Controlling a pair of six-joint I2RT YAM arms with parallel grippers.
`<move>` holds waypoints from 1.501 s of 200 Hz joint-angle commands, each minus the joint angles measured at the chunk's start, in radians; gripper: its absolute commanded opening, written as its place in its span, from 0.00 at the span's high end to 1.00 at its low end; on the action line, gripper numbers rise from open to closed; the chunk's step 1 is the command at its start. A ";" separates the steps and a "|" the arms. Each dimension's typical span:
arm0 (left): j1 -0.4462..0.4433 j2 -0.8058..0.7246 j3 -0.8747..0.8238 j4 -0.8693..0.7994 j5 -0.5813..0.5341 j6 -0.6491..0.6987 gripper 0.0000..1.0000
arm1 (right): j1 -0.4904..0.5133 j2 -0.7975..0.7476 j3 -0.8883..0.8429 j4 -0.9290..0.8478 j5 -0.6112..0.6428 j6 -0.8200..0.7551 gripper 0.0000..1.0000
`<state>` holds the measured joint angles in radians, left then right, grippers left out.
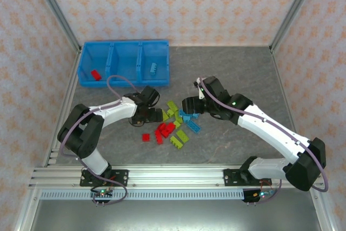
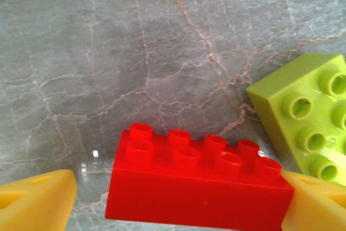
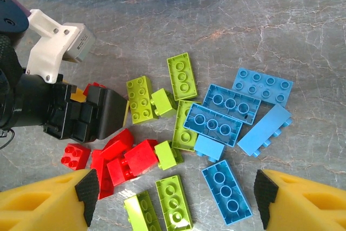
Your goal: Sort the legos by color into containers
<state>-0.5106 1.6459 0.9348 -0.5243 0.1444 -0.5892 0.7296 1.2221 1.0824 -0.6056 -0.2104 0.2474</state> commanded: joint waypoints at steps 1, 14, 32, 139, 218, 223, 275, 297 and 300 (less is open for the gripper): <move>-0.003 0.010 0.014 0.013 -0.078 0.030 0.07 | -0.004 0.001 0.027 0.005 -0.002 0.021 0.23; -0.003 0.018 0.012 0.021 -0.085 0.040 0.10 | -0.003 0.001 0.022 0.007 -0.004 0.027 0.22; -0.004 0.019 0.007 0.040 -0.092 0.047 0.15 | -0.004 0.001 0.017 0.007 -0.009 0.031 0.22; 0.140 -0.223 0.072 -0.019 -0.194 0.039 0.41 | -0.002 0.038 0.053 0.031 -0.209 0.050 0.21; 0.587 0.029 0.544 -0.057 -0.252 -0.013 0.41 | -0.002 0.037 0.038 0.036 -0.159 0.085 0.21; 0.602 0.067 0.590 -0.074 -0.253 -0.013 0.41 | -0.002 0.031 0.035 0.035 -0.160 0.089 0.21; 0.734 0.379 0.900 -0.185 -0.122 -0.061 0.42 | -0.002 -0.033 0.015 -0.004 -0.133 0.091 0.21; 0.748 0.458 0.987 -0.213 -0.041 -0.053 0.39 | -0.002 -0.063 0.013 -0.014 -0.130 0.094 0.21; 0.748 0.467 0.999 -0.219 -0.031 -0.050 0.38 | -0.002 -0.065 0.011 -0.013 -0.130 0.094 0.21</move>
<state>0.2279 2.0705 1.8313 -0.6498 0.0189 -0.6228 0.7296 1.1992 1.1011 -0.5888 -0.3691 0.3298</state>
